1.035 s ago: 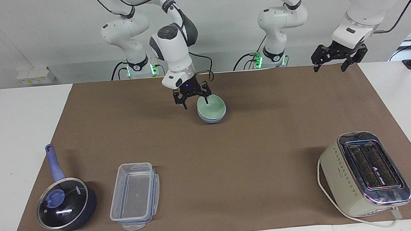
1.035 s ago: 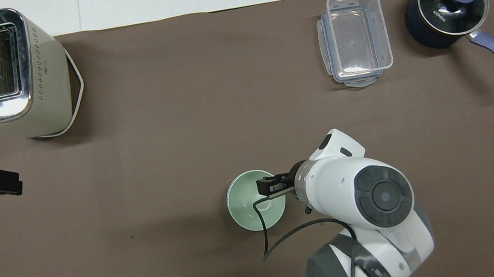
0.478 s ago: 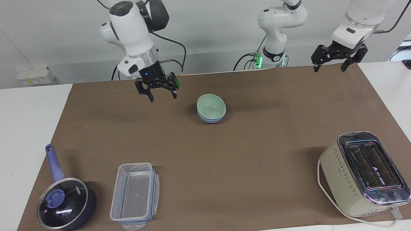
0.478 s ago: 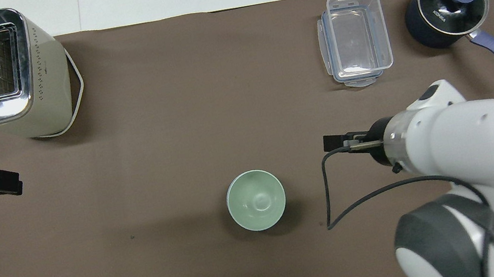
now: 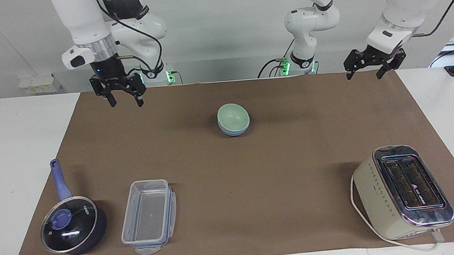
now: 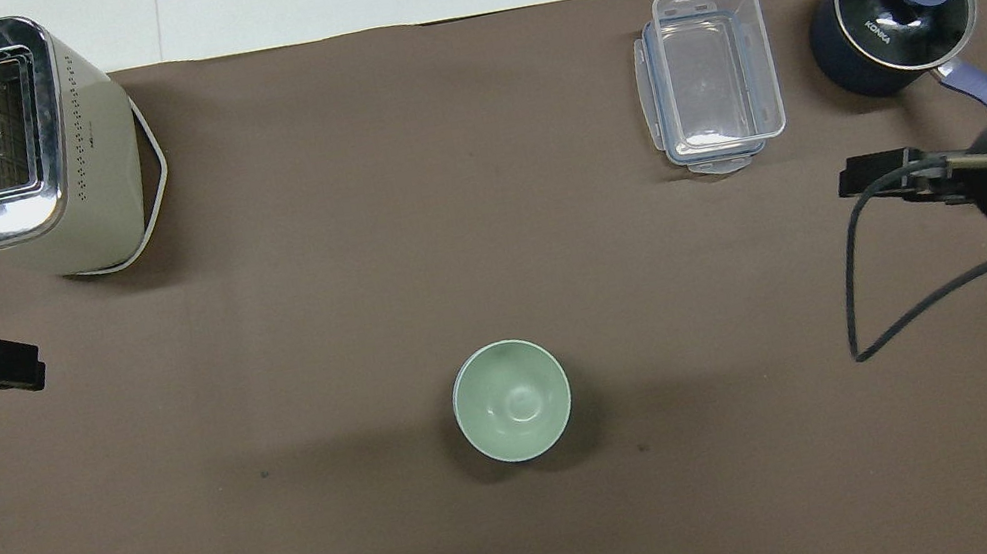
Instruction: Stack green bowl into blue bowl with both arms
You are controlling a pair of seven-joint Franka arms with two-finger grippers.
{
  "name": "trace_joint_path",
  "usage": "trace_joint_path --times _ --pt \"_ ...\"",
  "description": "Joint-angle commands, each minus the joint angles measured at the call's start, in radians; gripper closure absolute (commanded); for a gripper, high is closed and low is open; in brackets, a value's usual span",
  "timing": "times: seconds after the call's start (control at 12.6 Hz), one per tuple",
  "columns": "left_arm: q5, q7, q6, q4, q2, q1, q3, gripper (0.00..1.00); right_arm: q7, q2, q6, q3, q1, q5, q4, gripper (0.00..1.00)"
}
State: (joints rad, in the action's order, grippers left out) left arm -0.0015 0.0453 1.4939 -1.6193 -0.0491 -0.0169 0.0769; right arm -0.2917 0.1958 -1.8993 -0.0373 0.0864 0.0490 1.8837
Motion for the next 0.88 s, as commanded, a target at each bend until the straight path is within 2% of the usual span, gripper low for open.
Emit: trace_joint_path --times 0.0,0.48,0.8 --pt "0.008 0.002 -0.026 0.022 0.006 0.012 0.009 0.00 0.032 -0.045 0.100 0.013 -0.069 -0.017 -0.125 0.00" --pt "0.009 0.002 -0.024 0.022 0.005 0.012 0.009 0.00 0.043 -0.148 0.340 0.008 -0.105 -0.026 -0.366 0.00" --pt "0.009 0.002 -0.026 0.022 0.005 0.012 0.009 0.00 0.109 -0.148 0.368 0.007 -0.122 -0.020 -0.384 0.00"
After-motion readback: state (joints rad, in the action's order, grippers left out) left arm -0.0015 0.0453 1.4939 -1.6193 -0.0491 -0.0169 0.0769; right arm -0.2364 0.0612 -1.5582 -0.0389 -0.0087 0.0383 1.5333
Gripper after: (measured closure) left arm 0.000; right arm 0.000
